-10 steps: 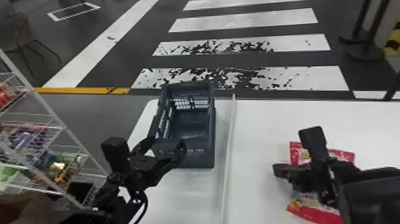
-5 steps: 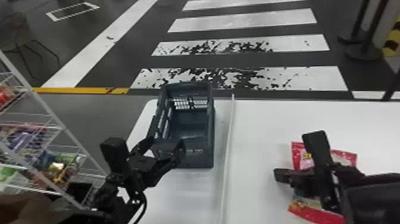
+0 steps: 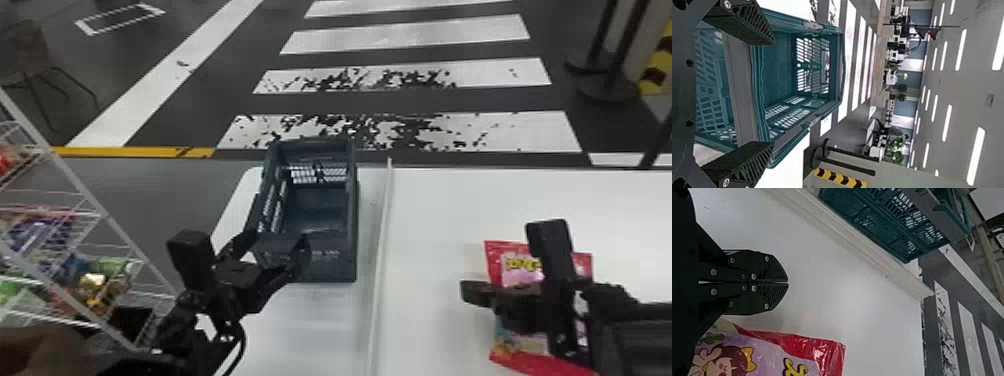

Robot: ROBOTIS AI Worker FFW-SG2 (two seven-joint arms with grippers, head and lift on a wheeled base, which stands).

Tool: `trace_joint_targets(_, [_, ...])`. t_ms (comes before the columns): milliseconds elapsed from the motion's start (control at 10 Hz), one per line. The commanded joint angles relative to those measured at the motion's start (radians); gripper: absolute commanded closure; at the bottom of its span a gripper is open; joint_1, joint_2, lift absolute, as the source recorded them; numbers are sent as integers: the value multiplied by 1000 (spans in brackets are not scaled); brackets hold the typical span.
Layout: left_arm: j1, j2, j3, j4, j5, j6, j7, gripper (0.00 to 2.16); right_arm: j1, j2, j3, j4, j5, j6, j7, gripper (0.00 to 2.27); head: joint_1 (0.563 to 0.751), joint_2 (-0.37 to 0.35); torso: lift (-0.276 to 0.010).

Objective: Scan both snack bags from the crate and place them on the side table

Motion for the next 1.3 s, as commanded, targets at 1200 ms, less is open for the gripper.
trace_joint_targets(1200, [-7,0,-3,16,11,0,-3,87,104,-25,-134,-148,11,78,10,2253,695,168,-95])
